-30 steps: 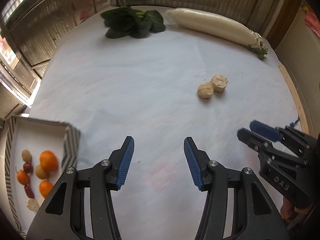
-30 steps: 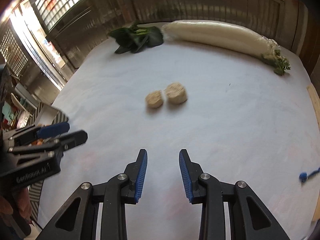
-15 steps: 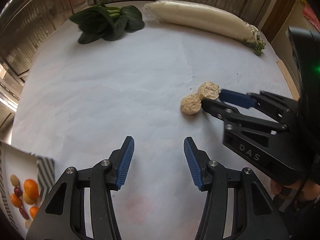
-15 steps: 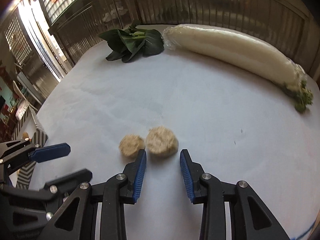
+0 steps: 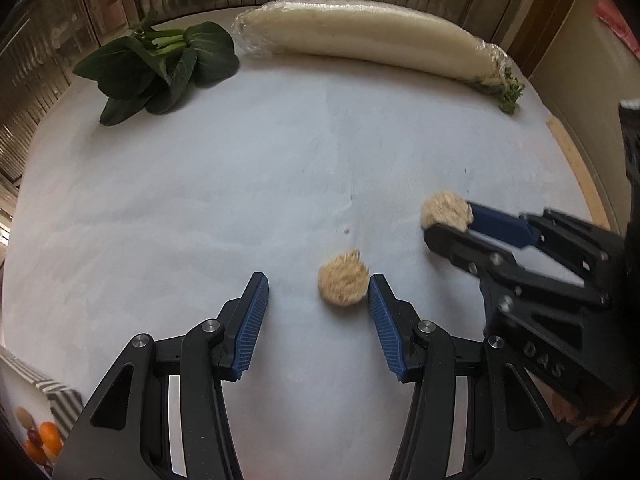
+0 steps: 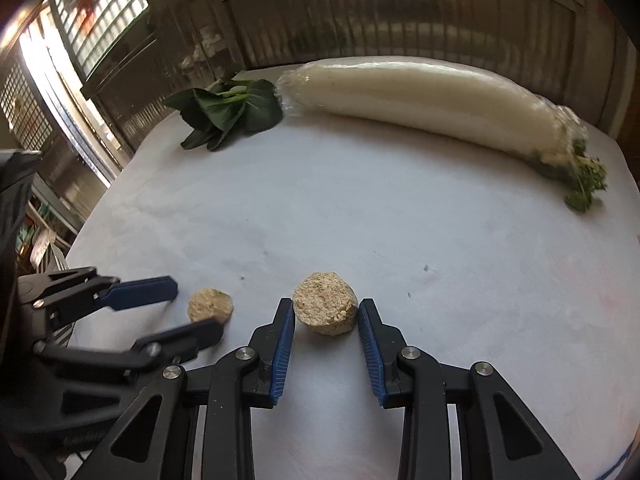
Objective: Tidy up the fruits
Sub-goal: 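Grasp a beige round piece with the right tool while the left tool grasps the other, then carry both beige round pieces over the tray with both tools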
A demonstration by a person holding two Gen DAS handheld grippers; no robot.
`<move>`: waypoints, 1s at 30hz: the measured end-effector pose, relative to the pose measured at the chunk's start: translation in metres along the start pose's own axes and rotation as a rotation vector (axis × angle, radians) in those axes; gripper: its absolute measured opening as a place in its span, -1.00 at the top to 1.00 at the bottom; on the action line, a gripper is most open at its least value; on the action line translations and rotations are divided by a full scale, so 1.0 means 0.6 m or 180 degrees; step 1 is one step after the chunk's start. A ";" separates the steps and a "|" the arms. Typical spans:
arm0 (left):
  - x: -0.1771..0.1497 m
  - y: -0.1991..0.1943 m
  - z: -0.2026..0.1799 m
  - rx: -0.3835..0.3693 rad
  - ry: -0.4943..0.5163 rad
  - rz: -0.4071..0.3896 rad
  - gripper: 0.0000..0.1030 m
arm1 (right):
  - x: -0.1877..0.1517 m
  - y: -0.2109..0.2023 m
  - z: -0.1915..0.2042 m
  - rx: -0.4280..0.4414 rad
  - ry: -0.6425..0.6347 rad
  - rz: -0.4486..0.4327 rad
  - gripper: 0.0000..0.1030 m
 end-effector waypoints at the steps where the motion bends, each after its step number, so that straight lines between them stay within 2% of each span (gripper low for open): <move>1: 0.001 0.000 0.000 -0.0032 -0.0002 -0.0018 -0.01 | -0.002 -0.002 -0.001 -0.0005 0.0016 -0.0007 0.38; 3: 0.000 0.002 0.000 -0.0052 0.0021 -0.0045 0.12 | -0.005 -0.005 -0.001 -0.0005 0.0041 -0.0010 0.38; 5: -0.001 0.000 -0.001 -0.0090 0.0040 -0.0066 0.51 | -0.008 -0.007 0.001 -0.0003 0.0048 -0.0008 0.38; 10: -0.015 -0.011 0.015 -0.0094 -0.0038 -0.0052 0.51 | -0.011 -0.012 0.021 0.0016 0.0025 -0.0011 0.38; 18: -0.064 -0.058 0.043 0.0095 -0.0081 -0.0079 0.51 | -0.038 -0.040 0.066 0.0064 -0.0035 -0.0011 0.38; 30: -0.138 -0.132 0.071 0.0252 -0.0183 -0.0170 0.51 | -0.081 -0.075 0.143 0.0181 -0.0130 0.0038 0.38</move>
Point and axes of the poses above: each gripper's, at about its wrist camera, not at the fingertips, and y roughly the way its jaws point, z to its left, x to its top, the point moved 1 cm from there along y, roughly the way its jaws point, and after that the axes turned 3 degrees about x, right-handed, at the moved point
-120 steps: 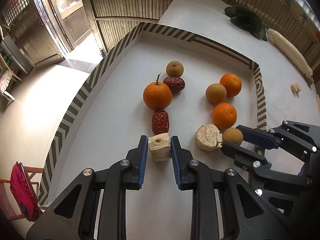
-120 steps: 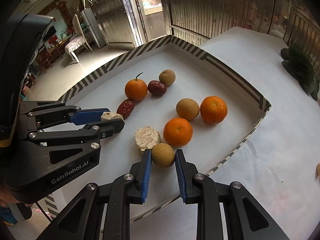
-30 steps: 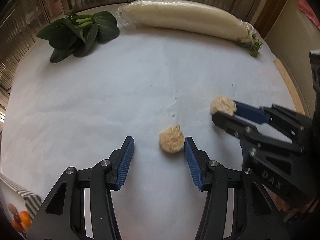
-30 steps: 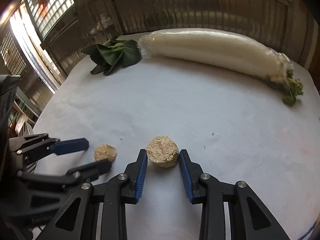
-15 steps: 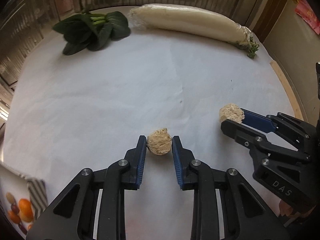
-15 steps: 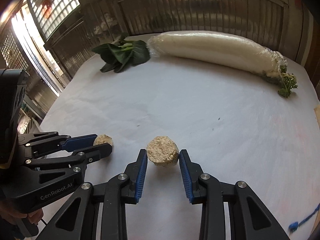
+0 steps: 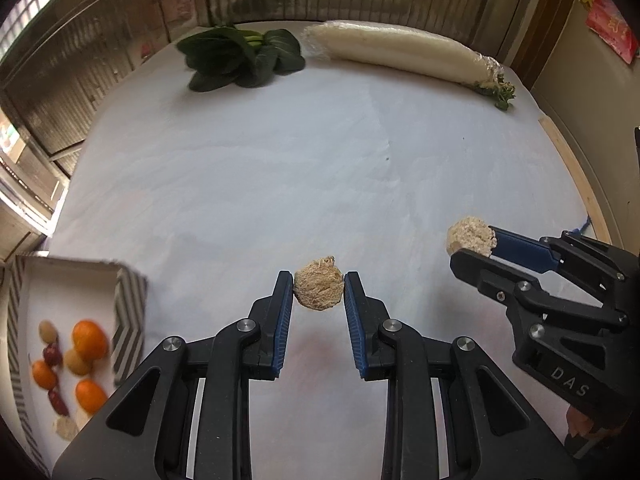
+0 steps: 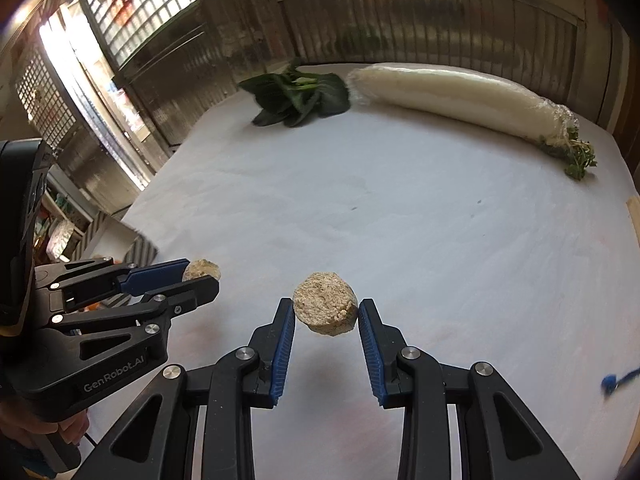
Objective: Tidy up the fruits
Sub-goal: 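Carry both beige round pieces over the tray with both tools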
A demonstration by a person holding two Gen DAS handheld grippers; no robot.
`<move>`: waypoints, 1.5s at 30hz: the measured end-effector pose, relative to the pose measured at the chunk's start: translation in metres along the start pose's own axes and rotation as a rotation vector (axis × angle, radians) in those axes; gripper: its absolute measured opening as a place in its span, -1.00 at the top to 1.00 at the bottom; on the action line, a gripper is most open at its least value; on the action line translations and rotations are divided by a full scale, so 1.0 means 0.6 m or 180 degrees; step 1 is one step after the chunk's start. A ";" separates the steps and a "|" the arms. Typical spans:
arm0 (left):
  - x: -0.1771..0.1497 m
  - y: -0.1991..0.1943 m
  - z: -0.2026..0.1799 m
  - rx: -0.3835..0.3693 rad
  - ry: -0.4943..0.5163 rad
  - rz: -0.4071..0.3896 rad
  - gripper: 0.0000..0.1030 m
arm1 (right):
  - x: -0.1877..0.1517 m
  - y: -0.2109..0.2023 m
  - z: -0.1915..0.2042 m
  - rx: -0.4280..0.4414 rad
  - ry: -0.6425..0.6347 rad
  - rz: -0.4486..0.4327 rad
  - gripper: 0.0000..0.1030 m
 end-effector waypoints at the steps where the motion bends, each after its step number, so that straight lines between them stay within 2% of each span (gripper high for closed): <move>1: -0.005 -0.006 0.006 0.0011 -0.0015 -0.0007 0.51 | -0.004 -0.001 0.011 0.0010 -0.0035 0.0014 0.38; 17: -0.102 -0.093 0.150 0.0351 -0.0418 -0.0109 0.51 | -0.026 0.007 0.208 0.0350 -0.0606 0.0096 0.38; 31: -0.194 -0.130 0.285 0.0626 -0.0842 -0.0032 0.51 | -0.037 0.042 0.378 0.0709 -0.1134 0.0237 0.38; 45: -0.279 -0.139 0.377 0.0756 -0.1203 0.0121 0.51 | -0.076 0.091 0.484 0.0977 -0.1539 0.0568 0.38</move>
Point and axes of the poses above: each gripper's, at about its wrist camera, not at the fingertips, and y roughly the way its jaws point, z to its left, x to its top, the point moved 1 cm from there along y, roughly the way its jaws point, and after that the axes turned 3 degrees about x, right-handed, at the moved point
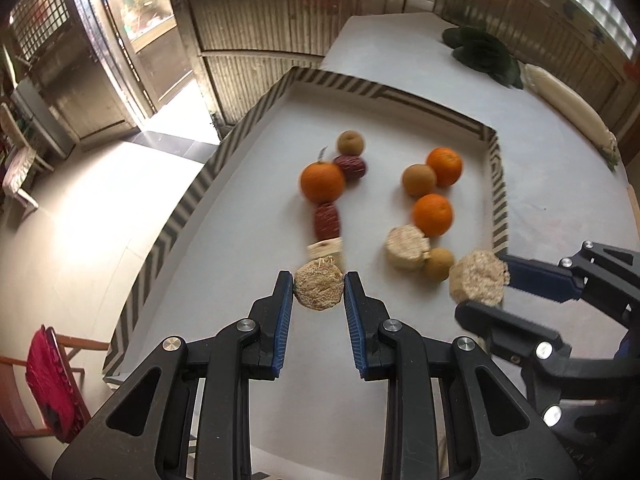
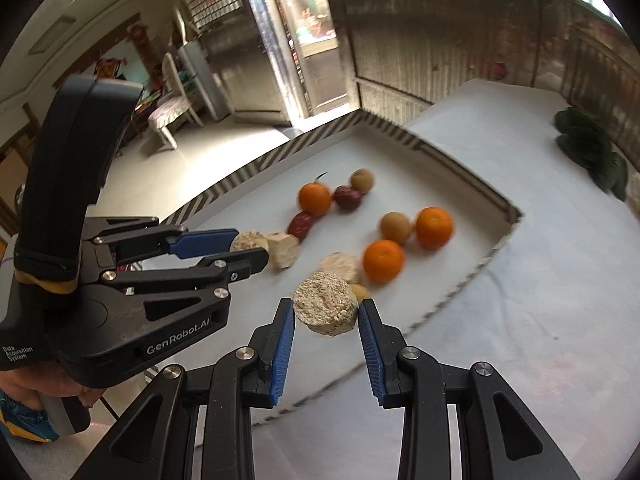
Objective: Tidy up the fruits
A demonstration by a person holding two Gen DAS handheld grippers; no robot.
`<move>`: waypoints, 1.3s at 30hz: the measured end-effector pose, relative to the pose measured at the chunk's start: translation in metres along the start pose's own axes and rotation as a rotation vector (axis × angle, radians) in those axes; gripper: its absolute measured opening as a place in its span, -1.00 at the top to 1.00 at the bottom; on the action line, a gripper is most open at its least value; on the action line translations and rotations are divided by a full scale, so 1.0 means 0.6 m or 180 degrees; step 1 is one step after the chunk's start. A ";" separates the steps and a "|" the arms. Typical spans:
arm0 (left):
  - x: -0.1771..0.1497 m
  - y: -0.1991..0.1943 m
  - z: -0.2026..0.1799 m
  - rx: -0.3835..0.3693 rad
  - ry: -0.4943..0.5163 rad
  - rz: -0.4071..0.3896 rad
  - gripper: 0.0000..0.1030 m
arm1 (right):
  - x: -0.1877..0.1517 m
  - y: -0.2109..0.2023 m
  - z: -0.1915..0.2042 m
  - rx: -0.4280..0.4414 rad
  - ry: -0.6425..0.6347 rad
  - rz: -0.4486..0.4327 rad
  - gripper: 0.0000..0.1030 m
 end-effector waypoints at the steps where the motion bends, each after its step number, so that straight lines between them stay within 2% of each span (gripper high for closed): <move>1: -0.001 0.002 0.003 0.0002 -0.0015 0.0013 0.51 | -0.001 0.006 0.005 0.0030 -0.0027 0.0031 0.38; 14: -0.012 0.040 0.018 0.0027 -0.0088 0.0147 0.51 | -0.006 0.078 0.016 0.0068 -0.0112 0.0332 0.38; 22: -0.009 0.048 0.012 0.0052 -0.0107 0.0135 0.51 | -0.006 0.092 0.011 -0.0044 -0.0139 0.0282 0.38; 24: -0.009 0.048 0.012 0.0057 -0.0128 0.0126 0.51 | -0.007 0.092 0.015 -0.0026 -0.0142 0.0275 0.32; 27: -0.010 0.048 0.014 0.0059 -0.0172 0.0132 0.50 | -0.010 0.079 0.010 0.0033 -0.0070 0.0236 0.19; 31: -0.009 0.041 0.016 0.0066 -0.0191 0.0121 0.49 | -0.010 0.051 0.004 0.0021 -0.0047 0.0171 0.19; 33: -0.005 0.031 0.016 0.0093 -0.0188 0.0060 0.25 | -0.008 0.032 0.000 -0.0010 -0.0063 0.0122 0.19; 34: -0.003 0.025 0.016 0.0112 -0.0194 0.0017 -0.03 | -0.008 0.021 -0.001 -0.0038 -0.0069 0.0088 0.19; 35: 0.000 0.017 0.017 0.0130 -0.0214 -0.0034 -0.21 | -0.008 0.011 -0.004 -0.0086 -0.0071 0.0059 0.17; 39: 0.014 -0.008 0.017 0.0130 -0.0258 -0.0161 -0.25 | -0.009 -0.025 -0.016 -0.0219 -0.0020 -0.0078 0.06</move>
Point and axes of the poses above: each gripper's, at about its wrist camera, not at the fingertips, and y roughly the way its jaws point, z to its left, x to its top, the point moved 1 cm from there along y, roughly the way its jaws point, and after that the axes turned 3 degrees about x, right-handed, at the moved point
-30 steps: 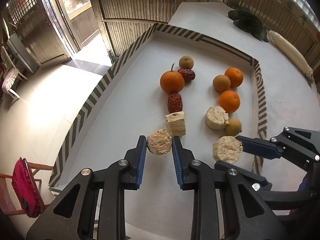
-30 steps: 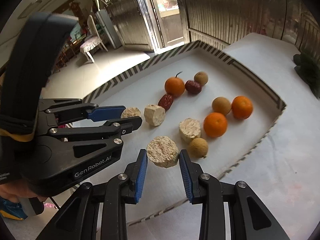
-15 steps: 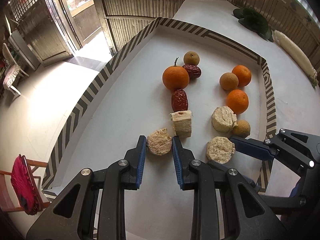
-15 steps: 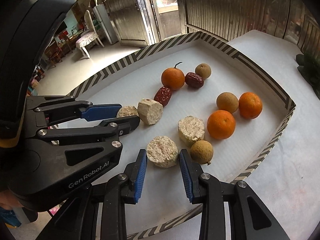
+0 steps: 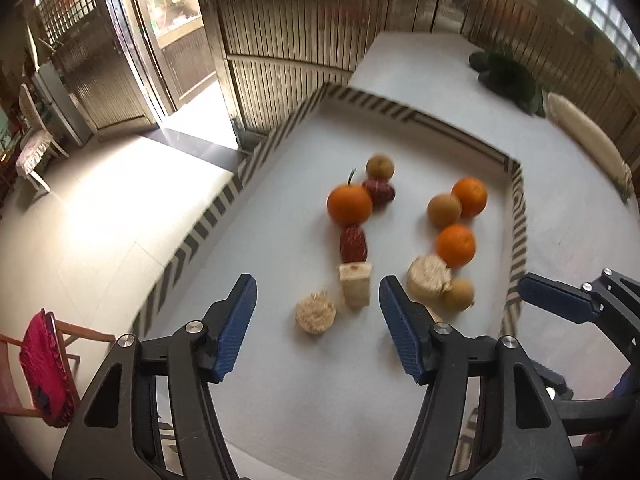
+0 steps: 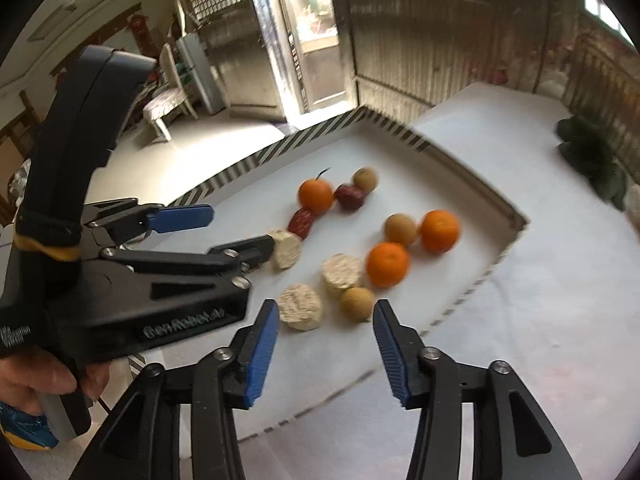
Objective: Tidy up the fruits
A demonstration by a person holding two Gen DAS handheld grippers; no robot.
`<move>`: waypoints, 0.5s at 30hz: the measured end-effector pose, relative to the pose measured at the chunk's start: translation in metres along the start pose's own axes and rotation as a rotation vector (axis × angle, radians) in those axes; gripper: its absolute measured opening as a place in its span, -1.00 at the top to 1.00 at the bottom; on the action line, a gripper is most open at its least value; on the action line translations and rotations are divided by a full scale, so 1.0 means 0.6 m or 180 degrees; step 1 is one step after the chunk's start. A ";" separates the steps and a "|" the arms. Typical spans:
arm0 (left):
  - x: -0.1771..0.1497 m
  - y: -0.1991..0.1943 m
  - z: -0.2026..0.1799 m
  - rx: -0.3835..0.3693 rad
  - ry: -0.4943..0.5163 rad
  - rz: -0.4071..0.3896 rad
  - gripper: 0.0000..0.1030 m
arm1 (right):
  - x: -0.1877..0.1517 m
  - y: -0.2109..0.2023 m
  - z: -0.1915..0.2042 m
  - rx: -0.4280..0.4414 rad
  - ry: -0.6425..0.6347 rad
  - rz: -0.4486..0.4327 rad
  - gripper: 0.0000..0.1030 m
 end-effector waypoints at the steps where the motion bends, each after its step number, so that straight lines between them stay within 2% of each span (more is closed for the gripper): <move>1: 0.004 -0.004 -0.002 0.0005 -0.0002 -0.0011 -0.25 | 0.000 -0.008 -0.005 -0.0052 0.0036 -0.0038 0.06; 8: 0.021 -0.035 -0.028 0.0034 0.0045 -0.0196 -0.25 | 0.010 -0.045 -0.039 -0.0273 0.0422 -0.0332 0.04; 15: 0.025 -0.056 -0.052 0.0053 0.0156 -0.0324 -0.25 | 0.007 -0.059 -0.047 -0.0366 0.0517 -0.0391 0.02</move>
Point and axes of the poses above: each gripper's, at about its wrist camera, not at the fingertips, and y roughly the way its jaws point, z to its left, x to its top, the point moved 1 cm from there along y, roughly the way its jaws point, and after that the axes turned 3 degrees about x, right-handed, at the moved point
